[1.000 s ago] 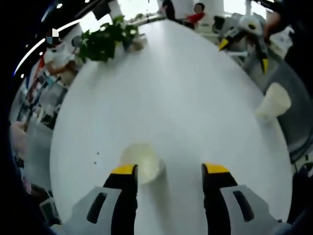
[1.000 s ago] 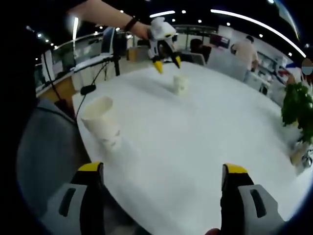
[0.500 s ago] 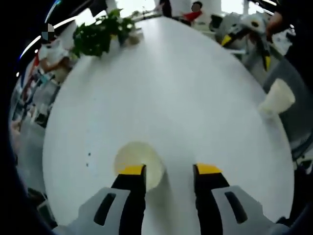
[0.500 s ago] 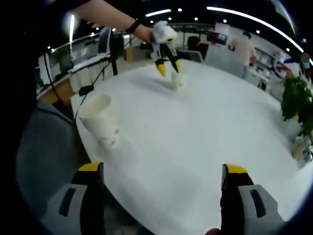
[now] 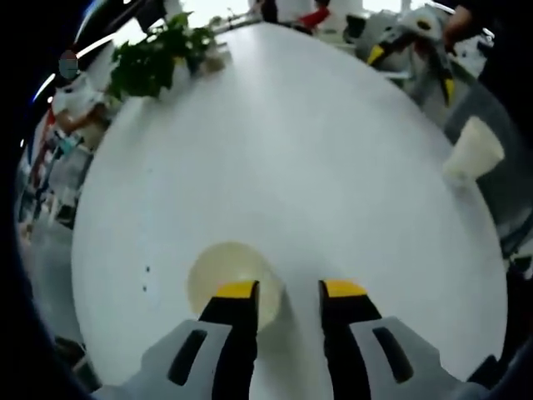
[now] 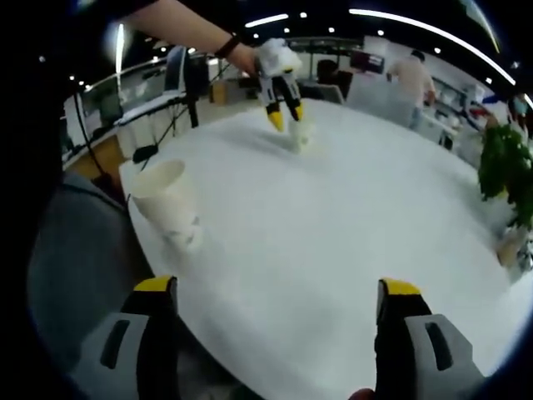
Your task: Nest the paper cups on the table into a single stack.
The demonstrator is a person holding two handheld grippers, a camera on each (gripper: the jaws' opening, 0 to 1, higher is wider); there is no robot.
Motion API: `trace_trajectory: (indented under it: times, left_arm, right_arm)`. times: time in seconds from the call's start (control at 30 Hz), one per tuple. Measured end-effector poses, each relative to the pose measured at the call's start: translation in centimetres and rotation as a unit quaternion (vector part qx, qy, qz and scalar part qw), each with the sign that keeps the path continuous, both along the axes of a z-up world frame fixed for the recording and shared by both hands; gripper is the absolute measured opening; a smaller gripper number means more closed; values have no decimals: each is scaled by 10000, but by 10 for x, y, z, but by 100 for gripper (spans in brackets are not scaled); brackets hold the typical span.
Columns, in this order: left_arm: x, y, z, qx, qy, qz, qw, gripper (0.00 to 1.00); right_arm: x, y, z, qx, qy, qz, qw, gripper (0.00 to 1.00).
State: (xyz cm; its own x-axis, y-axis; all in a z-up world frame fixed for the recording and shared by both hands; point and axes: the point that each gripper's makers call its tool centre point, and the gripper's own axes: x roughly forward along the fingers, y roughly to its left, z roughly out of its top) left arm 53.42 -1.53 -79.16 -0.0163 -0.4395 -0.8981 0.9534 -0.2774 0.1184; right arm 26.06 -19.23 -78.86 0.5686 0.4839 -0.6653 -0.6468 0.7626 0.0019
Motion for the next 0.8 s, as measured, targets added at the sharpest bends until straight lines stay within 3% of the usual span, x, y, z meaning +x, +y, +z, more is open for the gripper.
trace_trajectory:
  times: [0.33, 0.47, 0.8]
  left_arm:
    - [0, -7, 1, 35, 51, -124, 9999, 14]
    - [1, -8, -1, 131, 36, -179, 9997, 2]
    - [-2, -13, -1, 206, 114, -182, 9996, 0]
  right_arm:
    - [6, -6, 1, 167, 24, -170, 9997, 97]
    - [6, -7, 2, 205, 29, -213, 9996, 97]
    - [6, -12, 0, 221, 26, -233, 9995, 97]
